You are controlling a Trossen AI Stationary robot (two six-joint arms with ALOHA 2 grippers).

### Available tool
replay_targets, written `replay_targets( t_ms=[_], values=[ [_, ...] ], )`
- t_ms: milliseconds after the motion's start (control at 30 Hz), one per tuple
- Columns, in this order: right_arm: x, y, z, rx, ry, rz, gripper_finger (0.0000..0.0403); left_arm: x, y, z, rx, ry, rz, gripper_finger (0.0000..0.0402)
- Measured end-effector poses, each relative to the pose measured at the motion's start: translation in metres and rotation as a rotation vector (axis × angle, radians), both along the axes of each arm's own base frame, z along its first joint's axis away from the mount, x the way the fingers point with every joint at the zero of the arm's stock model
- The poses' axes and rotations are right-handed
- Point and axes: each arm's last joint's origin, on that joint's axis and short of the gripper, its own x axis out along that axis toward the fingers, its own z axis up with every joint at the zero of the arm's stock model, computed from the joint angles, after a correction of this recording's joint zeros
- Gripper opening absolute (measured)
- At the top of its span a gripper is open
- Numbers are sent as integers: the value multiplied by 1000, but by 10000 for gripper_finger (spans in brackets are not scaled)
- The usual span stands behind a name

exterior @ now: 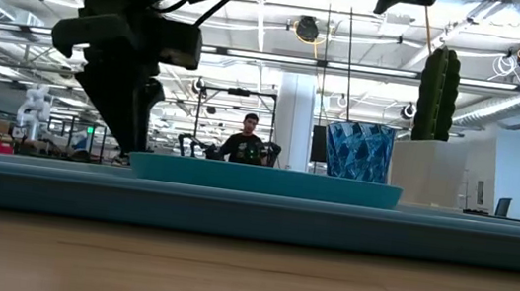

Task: Pick and place plate/cup/fork/spoon on tray
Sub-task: Adjust the light blue plate, then adjust the dark blue cup

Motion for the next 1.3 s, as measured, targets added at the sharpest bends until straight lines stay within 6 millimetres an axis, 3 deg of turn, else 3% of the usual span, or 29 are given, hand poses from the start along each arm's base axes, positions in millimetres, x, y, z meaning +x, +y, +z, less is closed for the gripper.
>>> replay_targets(
  t_ms=[400, 600, 767, 867, 1067, 1300],
  values=[
    [1, -2, -3, -48, 1, -26, 167, -14, 4, -4, 80, 149, -15, 184],
    [5, -7, -31, -58, 73, -76, 167, -12, 4, -4, 79, 125, 25, 184],
    [5, -13, -66, -30, 161, -153, 167, -10, 4, -3, 69, 102, 54, 184],
    [10, -16, -82, 25, 135, -152, 167, -10, 4, -3, 68, 103, 56, 184],
    [21, -23, -96, 57, 30, -196, 167, -10, 4, -3, 66, 104, 56, 184],
    [15, -36, -112, 63, 80, -262, 167, -12, 4, -4, 45, 130, 50, 184]
  ],
)
